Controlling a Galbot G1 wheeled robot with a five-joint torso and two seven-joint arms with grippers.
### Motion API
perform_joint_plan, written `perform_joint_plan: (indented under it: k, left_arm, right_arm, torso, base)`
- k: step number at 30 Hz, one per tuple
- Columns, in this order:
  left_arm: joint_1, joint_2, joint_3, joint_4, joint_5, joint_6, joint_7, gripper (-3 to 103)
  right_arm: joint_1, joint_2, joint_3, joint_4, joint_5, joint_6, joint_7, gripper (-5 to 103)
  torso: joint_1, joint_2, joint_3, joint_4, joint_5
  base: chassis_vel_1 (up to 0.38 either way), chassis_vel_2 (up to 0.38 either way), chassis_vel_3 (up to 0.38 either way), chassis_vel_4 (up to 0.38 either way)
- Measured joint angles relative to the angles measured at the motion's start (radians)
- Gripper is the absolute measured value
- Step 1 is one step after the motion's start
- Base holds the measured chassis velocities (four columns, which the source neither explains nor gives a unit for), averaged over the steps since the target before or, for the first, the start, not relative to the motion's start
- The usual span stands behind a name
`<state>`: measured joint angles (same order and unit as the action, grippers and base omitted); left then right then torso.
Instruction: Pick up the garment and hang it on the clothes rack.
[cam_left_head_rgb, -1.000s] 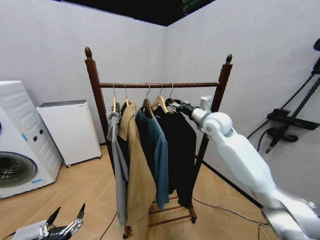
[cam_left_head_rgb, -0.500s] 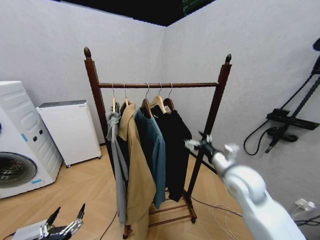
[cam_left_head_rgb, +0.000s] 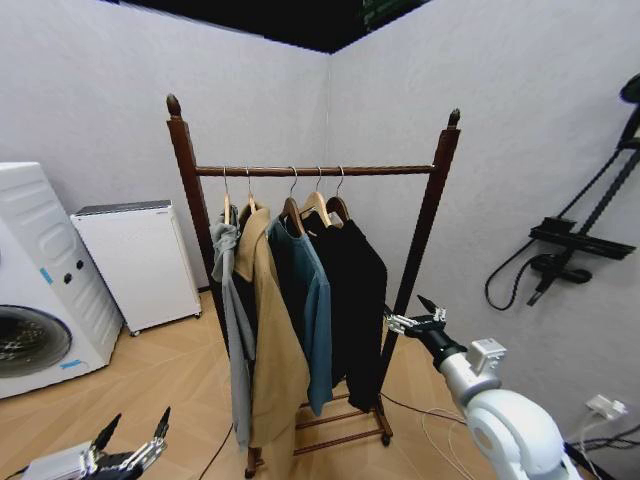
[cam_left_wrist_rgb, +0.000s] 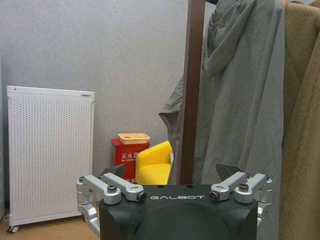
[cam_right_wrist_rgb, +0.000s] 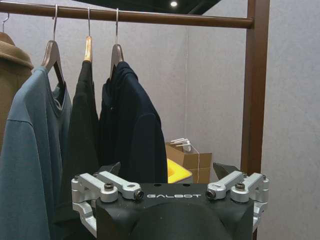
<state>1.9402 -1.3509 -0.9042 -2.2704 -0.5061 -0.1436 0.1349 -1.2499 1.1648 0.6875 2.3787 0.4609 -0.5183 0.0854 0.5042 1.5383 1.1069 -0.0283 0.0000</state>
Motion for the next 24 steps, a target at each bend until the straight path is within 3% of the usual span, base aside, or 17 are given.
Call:
perform_joint_plan:
  k: [16,24]
  left_arm:
    - [0.000,0.000,0.000,0.000,0.000,0.000,0.000,100]
    - [0.000,0.000,0.000,0.000,0.000,0.000,0.000,100]
  right_arm:
    - [-0.018,-0.011,0.009,0.020,-0.003,0.007,0.000,100]
    - [-0.027,-0.005,0.008,0.032,-0.003,0.011,0.000,100]
  torso:
    - [0.000,0.000,0.000,-0.0001,0.0000]
    - [0.000,0.000,0.000,-0.0001,-0.0001]
  base:
    - [-0.069,-0.100,-0.086,-0.066]
    - [-0.050,-0.185,-0.204,-0.056]
